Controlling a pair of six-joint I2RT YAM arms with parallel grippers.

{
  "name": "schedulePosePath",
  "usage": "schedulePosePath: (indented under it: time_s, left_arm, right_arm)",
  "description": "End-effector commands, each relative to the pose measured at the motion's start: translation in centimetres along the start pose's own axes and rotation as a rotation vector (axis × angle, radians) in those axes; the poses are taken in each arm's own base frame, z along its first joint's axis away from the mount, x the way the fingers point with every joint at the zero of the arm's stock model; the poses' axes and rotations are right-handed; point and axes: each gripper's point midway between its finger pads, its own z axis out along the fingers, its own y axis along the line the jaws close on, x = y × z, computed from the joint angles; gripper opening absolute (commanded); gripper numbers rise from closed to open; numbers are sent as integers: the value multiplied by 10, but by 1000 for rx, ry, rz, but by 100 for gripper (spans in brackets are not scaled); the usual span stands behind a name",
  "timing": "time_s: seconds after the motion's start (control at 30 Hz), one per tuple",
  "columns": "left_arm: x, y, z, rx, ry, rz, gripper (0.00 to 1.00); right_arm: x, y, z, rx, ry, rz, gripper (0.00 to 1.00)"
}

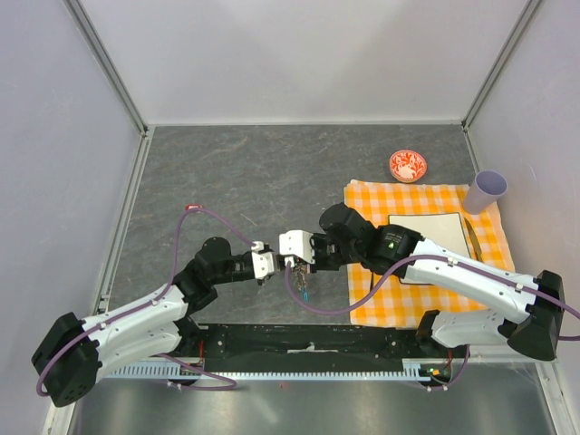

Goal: Put the keys on the keyring

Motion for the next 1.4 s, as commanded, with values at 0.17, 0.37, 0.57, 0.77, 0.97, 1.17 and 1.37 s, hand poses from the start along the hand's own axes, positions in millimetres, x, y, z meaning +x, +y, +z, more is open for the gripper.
schedulePosePath:
  time_s: [0.17,0.37,0.57,0.77,0.97,1.17,1.37]
  left_arm:
    - [-58,11,7,19,-140,16,2]
    - [-61,10,11,42,-119,-24,2]
    - [-68,7,13,70,-127,-46,2]
    - [-71,5,15,90,-127,-56,2]
    - [-70,3,14,98,-125,-58,2]
    - [-69,3,15,99,-121,-63,2]
    - [-70,4,14,90,-120,-65,2]
  right_arm:
    - [-29,-4,0,-19,-95,2,0]
    - [-33,0,0,-37,-111,8,0]
    - [-37,3,2,-44,-133,16,0]
    - [-39,4,5,-49,-147,26,0]
    - [-39,3,6,-41,-154,30,0]
    - [-41,2,8,-37,-165,35,0]
    - [-38,3,10,-39,-151,40,0]
